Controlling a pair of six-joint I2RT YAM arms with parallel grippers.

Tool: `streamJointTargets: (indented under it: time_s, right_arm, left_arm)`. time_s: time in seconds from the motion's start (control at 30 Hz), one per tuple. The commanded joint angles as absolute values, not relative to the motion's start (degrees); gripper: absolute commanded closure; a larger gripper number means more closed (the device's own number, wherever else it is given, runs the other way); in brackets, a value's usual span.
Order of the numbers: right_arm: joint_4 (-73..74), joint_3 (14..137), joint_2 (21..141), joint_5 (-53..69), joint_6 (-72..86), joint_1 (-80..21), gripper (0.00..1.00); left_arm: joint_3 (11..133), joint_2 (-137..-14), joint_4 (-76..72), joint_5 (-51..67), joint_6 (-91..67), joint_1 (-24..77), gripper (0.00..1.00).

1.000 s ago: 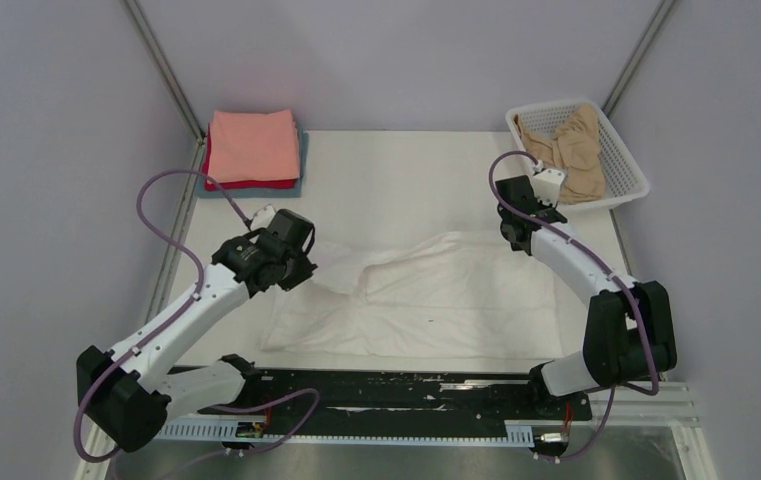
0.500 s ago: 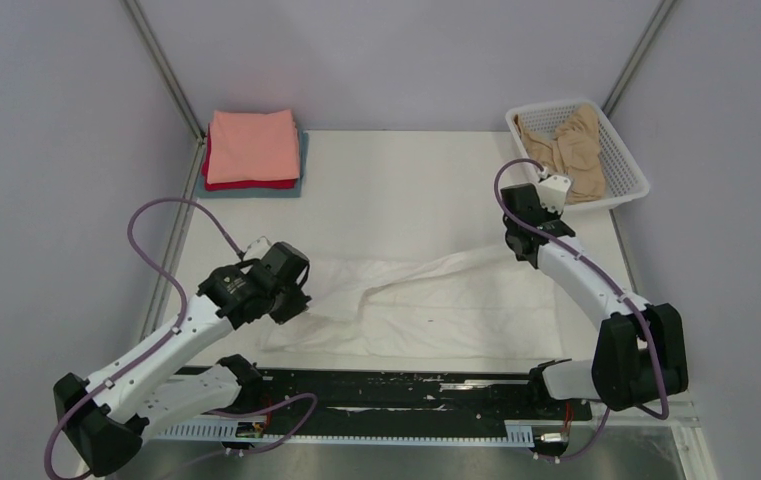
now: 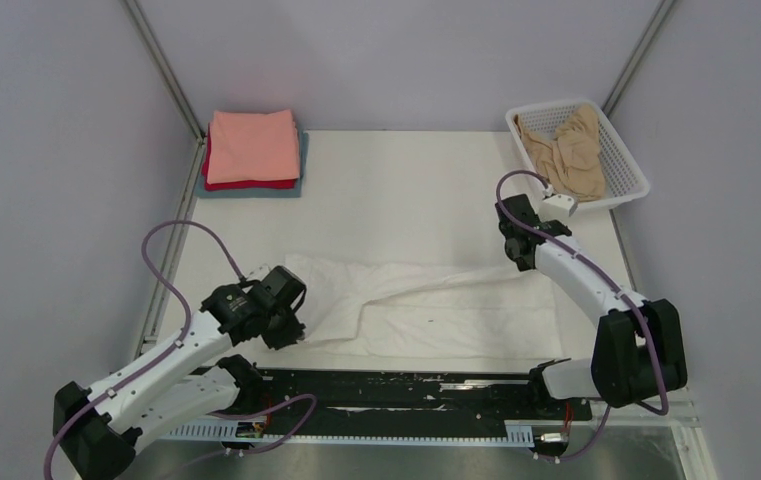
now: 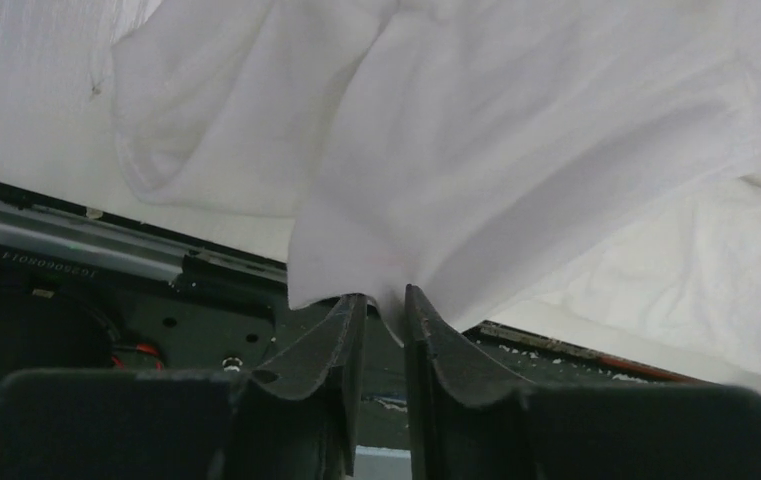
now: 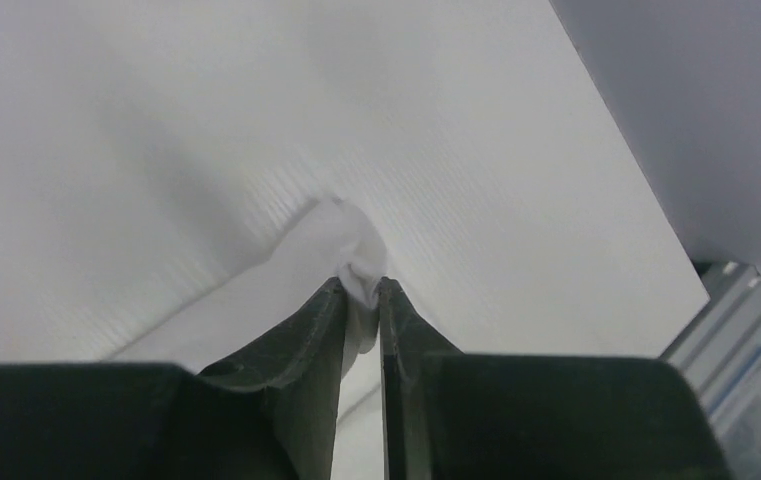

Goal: Fold and stack the t-shirts
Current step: Fold the other side of the tshirt into a rectangle, then rotate the tshirt 90 degrees

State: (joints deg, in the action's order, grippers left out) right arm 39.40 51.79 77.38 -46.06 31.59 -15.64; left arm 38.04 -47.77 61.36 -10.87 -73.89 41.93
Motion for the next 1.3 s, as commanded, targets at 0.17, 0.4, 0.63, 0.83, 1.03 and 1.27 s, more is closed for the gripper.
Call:
streamJointTargets:
  time_s: [0.17, 0.4, 0.63, 0.83, 1.03, 1.27]
  right_arm:
    - [60.3, 46.8, 67.8, -44.9, 55.0, -19.0, 0.7]
    - [67.3, 46.6, 52.6, -52.4, 66.2, -18.8, 0.0]
    - [26.1, 37.2, 39.0, -17.5, 33.1, -18.8, 0.0]
    - [11.0, 32.0, 50.6, 9.5, 30.3, -18.8, 0.0]
    - [8.9, 32.8, 66.9, 15.0, 28.3, -18.9, 0.0]
    - [7.7, 36.4, 77.1, 14.1, 25.9, -18.1, 0.0]
  left_arm:
    - [34.8, -45.1, 65.2, -6.8, -67.0, 42.2, 0.27]
    - [42.2, -47.0, 64.1, -8.8, -61.0, 42.2, 0.0]
    - [46.0, -54.7, 47.2, -15.0, -55.9, 41.7, 0.0]
    - [42.9, -66.5, 30.5, -7.4, -53.5, 35.0, 0.0]
    - [40.9, -78.4, 18.8, -3.1, -52.2, 30.4, 0.0]
    - [54.8, -101.2, 14.3, 1.6, -47.4, 23.3, 0.0]
